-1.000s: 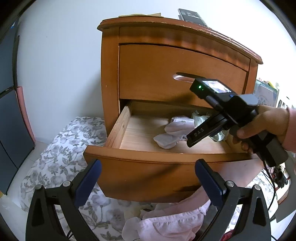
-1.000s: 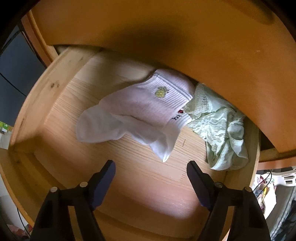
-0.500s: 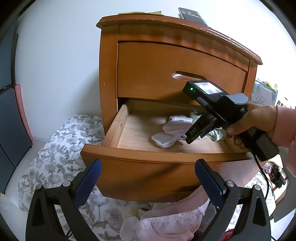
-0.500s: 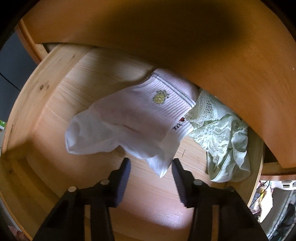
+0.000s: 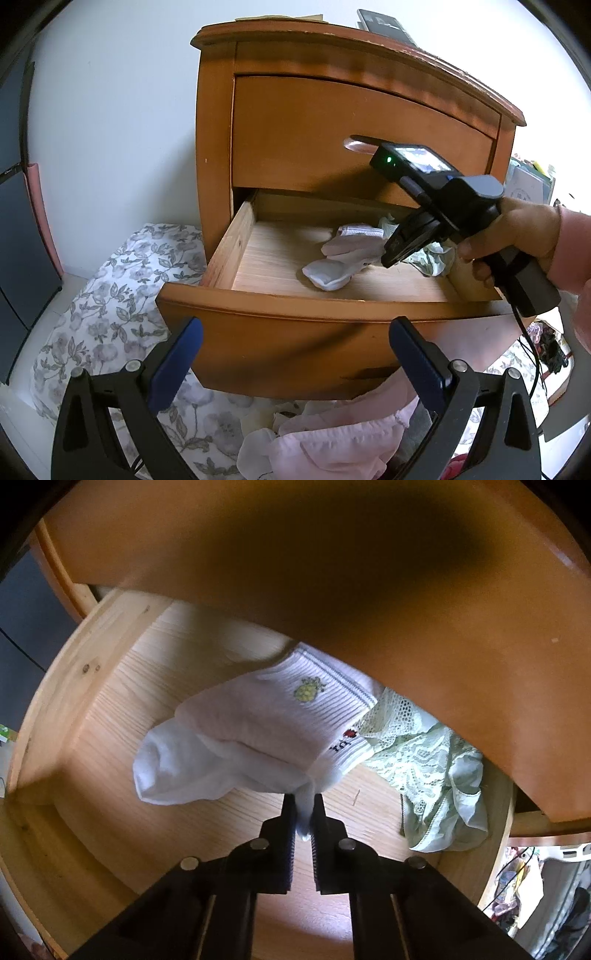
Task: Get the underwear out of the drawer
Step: 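Grasp the white cat-print sock with the right gripper, then lift the white sock up out of the drawer with the right gripper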
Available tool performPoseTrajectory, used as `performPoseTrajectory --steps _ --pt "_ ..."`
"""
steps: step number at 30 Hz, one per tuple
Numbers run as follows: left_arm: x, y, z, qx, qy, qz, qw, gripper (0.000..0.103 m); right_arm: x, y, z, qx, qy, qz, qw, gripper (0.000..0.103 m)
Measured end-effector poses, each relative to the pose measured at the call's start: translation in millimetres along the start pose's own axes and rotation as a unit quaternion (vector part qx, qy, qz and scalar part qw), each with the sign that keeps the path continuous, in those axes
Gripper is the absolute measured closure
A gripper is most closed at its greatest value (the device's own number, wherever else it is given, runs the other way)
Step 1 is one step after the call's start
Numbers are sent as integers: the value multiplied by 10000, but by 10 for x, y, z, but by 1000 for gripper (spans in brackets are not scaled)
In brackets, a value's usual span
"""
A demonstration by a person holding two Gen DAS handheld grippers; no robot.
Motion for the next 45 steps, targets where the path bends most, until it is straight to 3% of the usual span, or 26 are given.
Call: performPoseTrajectory --steps 45 --pt "13 29 6 -53 -161 -33 9999 2 1508 283 314 -401 521 1198 9906 96"
Point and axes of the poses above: each gripper's, at about its wrist camera, not at the fingertips, and x roughly against the way its jaws point, z to its right, y to its underside, the point moved 7 cm from there along -x, roughly the way its jaws point, and after that the axes turned 5 degrees about y, right-handed, at the moved point
